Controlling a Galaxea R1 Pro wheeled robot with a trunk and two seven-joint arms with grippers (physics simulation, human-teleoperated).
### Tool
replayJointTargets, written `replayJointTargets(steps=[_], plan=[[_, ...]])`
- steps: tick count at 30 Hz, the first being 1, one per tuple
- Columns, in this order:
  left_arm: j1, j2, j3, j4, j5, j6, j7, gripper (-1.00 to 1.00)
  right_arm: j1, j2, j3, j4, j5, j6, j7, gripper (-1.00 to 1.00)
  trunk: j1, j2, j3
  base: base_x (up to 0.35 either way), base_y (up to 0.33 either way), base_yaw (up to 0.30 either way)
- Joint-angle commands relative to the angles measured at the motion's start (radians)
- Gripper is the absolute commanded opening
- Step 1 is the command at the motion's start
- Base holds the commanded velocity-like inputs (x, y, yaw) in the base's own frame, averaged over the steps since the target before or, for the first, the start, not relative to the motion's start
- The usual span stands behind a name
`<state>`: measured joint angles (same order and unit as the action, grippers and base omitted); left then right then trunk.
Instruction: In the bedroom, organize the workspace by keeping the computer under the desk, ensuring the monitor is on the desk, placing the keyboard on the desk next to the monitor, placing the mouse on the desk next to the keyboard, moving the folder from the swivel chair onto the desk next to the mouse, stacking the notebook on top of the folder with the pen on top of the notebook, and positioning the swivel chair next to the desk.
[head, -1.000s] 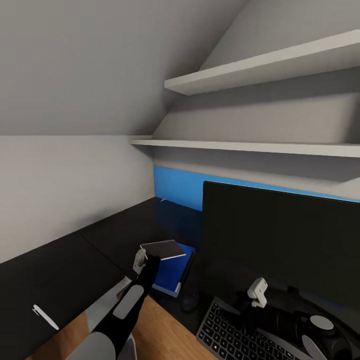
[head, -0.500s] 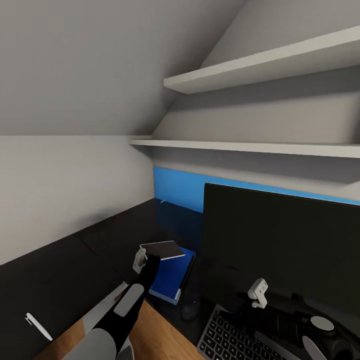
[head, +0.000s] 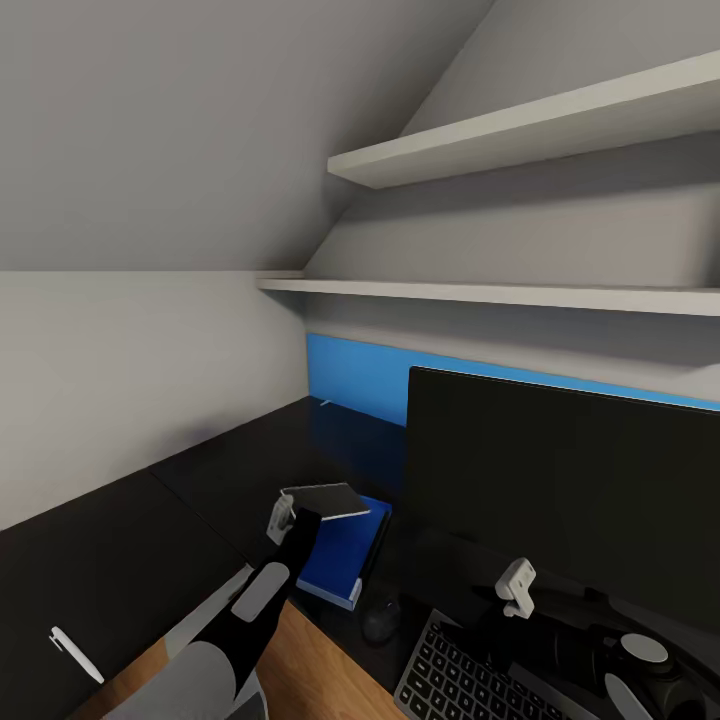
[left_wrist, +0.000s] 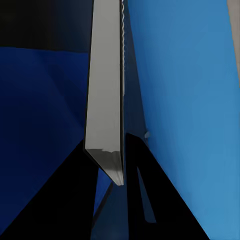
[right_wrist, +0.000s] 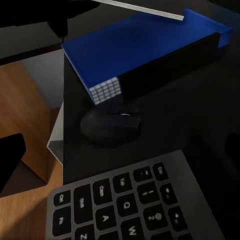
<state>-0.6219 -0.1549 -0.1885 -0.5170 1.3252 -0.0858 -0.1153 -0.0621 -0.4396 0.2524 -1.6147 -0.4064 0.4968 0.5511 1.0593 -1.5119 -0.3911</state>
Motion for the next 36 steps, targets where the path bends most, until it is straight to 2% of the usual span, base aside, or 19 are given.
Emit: replayJointTargets(steps=[1,4,9,15,19,24,29,32,34,36], plan=[[-0.002,0.002,-0.007,0.002,0.009,-0.006,-0.005,-1.0,-0.001,-0.001,0.001,-0.001,-0.009,0.008,-0.002,1.0,0.0,-0.001,-0.001,0.0,0.0,0.0],[-0.004,0.003,-0.012,0.007,0.01,-0.004,-0.044,-1.0,-0.001,-0.001,0.001,-0.001,-0.009,0.008,-0.002,1.0,0.008,-0.015,-0.007,0.0,0.0,0.0],[-0.005,0.003,-0.014,0.009,0.009,-0.007,-0.068,-1.0,-0.001,-0.001,0.001,-0.001,-0.009,0.008,-0.002,1.0,0.027,-0.05,-0.023,0.0,0.0,0.0],[-0.003,0.003,-0.014,0.002,0.009,-0.016,-0.066,-1.0,0.0,-0.001,0.001,-0.001,-0.009,0.008,-0.003,1.0,0.038,-0.071,-0.033,0.0,0.0,0.0],[0.0,0.002,-0.015,-0.005,0.009,-0.062,-0.062,-1.0,0.001,0.0,0.002,-0.001,-0.009,0.008,-0.003,1.0,0.054,-0.099,-0.045,0.0,0.0,0.0],[0.016,-0.001,-0.017,-0.062,0.009,-0.088,-0.03,-1.0,0.001,0.002,0.003,-0.001,-0.007,0.008,-0.003,1.0,0.054,-0.099,-0.045,0.0,0.0,0.0],[0.048,-0.003,-0.051,-0.12,-0.02,-0.106,0.038,-1.0,0.001,0.003,0.003,-0.001,-0.004,0.01,-0.003,1.0,0.069,-0.127,-0.058,0.0,0.0,0.0],[0.051,-0.013,-0.088,-0.13,-0.026,-0.114,0.067,-1.0,0.001,0.002,0.002,-0.001,-0.003,0.014,-0.002,1.0,0.08,-0.148,-0.067,0.0,0.0,0.0],[0.05,-0.017,-0.129,-0.141,-0.022,-0.122,0.08,-1.0,0.001,0.002,-0.001,-0.001,-0.003,0.016,-0.002,1.0,0.088,-0.162,-0.073,0.0,0.0,0.0],[0.05,-0.019,-0.154,-0.153,-0.018,-0.13,0.092,-1.0,0.001,0.002,-0.003,-0.001,-0.003,0.017,-0.002,1.0,0.096,-0.176,-0.08,0.0,0.0,0.0]])
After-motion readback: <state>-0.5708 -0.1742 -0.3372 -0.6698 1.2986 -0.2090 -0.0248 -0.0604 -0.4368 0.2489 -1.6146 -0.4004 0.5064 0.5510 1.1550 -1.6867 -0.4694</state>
